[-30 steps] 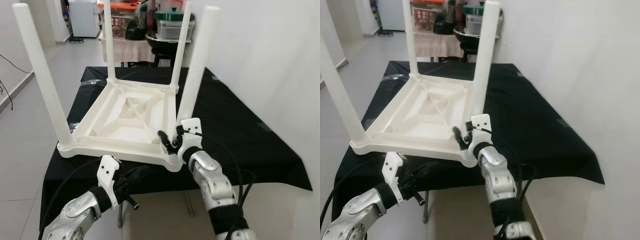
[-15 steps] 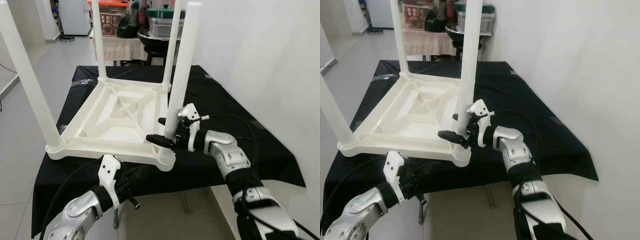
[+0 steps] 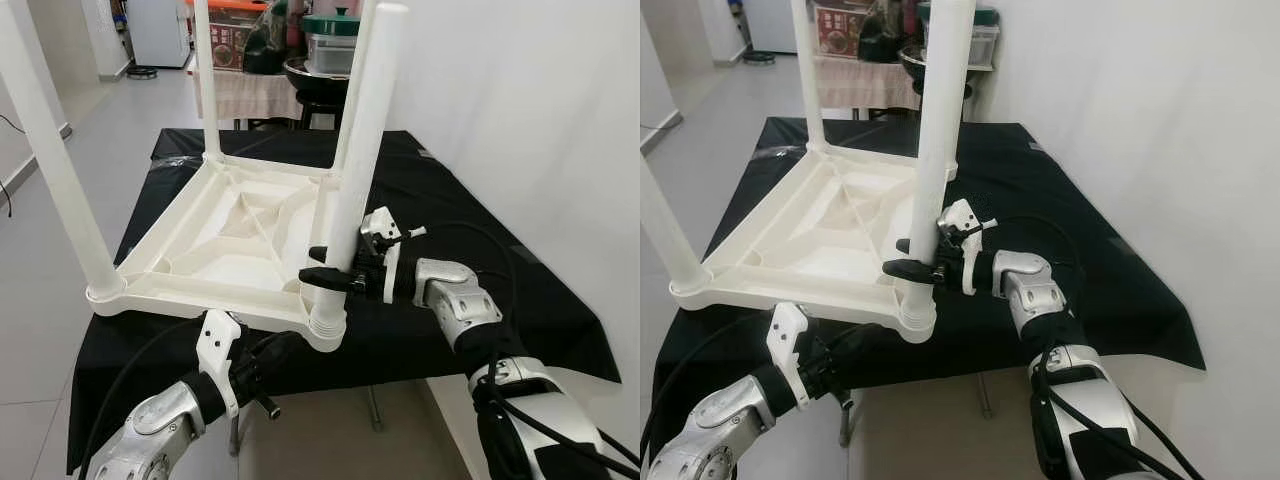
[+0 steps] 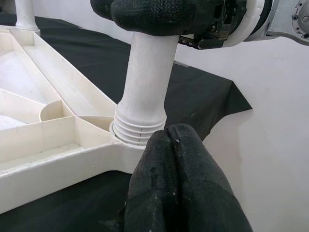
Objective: Building children table
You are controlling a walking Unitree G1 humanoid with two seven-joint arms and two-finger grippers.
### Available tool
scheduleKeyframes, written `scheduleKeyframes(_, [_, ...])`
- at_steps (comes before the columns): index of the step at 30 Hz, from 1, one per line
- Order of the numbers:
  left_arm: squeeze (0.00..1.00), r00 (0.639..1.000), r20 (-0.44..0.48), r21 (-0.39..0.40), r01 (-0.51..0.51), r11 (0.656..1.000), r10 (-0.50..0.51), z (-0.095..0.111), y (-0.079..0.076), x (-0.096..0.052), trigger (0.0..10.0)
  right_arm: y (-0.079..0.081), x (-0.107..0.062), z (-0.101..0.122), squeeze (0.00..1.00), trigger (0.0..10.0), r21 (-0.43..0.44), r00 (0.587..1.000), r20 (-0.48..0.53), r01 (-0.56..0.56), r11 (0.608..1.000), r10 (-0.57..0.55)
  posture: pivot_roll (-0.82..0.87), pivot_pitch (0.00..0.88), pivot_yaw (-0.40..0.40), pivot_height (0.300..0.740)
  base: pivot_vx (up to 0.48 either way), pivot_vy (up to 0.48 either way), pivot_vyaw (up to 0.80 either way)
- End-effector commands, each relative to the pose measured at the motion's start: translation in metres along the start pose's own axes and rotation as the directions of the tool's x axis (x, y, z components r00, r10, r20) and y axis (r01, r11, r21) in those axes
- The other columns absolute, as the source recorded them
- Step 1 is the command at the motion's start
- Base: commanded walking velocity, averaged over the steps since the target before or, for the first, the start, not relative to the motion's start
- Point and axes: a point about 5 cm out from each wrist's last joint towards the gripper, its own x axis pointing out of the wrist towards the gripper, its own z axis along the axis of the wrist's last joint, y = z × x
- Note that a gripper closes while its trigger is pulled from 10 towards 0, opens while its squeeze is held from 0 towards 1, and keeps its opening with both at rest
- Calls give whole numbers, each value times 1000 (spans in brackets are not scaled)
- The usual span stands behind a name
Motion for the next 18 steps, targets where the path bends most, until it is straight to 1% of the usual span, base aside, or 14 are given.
scheduleKeyframes(1, [0,1000,3,-12,14,1000,-14,1,-4,2,10000,-4,-6,-13,0,0,22,995,-25,92,995,-92,-3,0,-128,740,0,0,0])
scheduleKeyframes(2, [0,1000,3,-12,14,1000,-14,1,-4,2,10000,-4,-6,-13,0,0,22,995,-25,92,995,-92,-3,0,-128,740,0,0,0])
scheduleKeyframes(4, [0,1000,4,-12,14,1000,-13,1,-4,2,10000,-6,-9,-17,0,0,16,989,-40,142,990,-141,-3,0,-128,740,0,0,0])
scheduleKeyframes(5, [0,1000,8,-15,8,1000,-8,3,-1,-2,10000,10,7,-43,0,0,189,753,-45,651,735,-656,-19,0,-123,740,0,0,0])
scheduleKeyframes(6, [0,1000,8,-15,8,1000,-8,3,-1,-2,10000,10,7,-43,0,0,189,753,-45,651,735,-656,-19,0,-123,740,0,0,0])
scheduleKeyframes(7, [0,1000,8,-17,7,1000,-7,4,0,-3,10000,28,7,-54,0,0,252,647,-104,752,609,-755,-18,0,-121,740,0,0,0])
scheduleKeyframes(8, [0,1000,8,-17,7,1000,-7,4,0,-3,10000,28,7,-54,0,0,252,647,-104,752,609,-755,-18,0,-121,740,0,0,0])
scheduleKeyframes(9, [0,1000,8,-18,7,1000,-7,4,1,-4,10000,40,5,-59,0,0,283,586,-145,797,534,-797,-18,0,-121,740,0,0,0])
scheduleKeyframes(10, [0,1000,5,-17,7,1000,-7,4,2,-4,10000,44,12,-42,0,0,143,623,-55,778,612,-780,-46,0,-84,740,0,0,0])
scheduleKeyframes(11, [0,1000,5,-17,7,1000,-7,4,2,-4,10000,44,12,-42,0,0,143,623,-55,778,612,-780,-46,0,-84,740,0,0,0])
scheduleKeyframes(12, [0,1000,4,-21,6,1000,-6,3,2,-4,10000,39,12,-37,0,0,67,622,-32,783,619,-783,-29,0,-98,740,0,0,0])
scheduleKeyframes(13, [0,1000,4,-21,6,1000,-6,3,2,-4,10000,39,12,-37,0,0,67,622,-32,783,619,-783,-29,0,-98,740,0,0,0])
scheduleKeyframes(15, [0,1000,-4,-17,15,1000,-15,3,3,-3,10000,26,7,-41,0,0,29,573,-67,820,572,-817,-6,0,-115,740,0,0,0])
scheduleKeyframes(18, [0,1000,1,-15,6,1000,-6,3,3,-3,10000,23,6,-42,0,0,28,558,-74,830,557,-827,-16,0,-109,740,0,0,0])
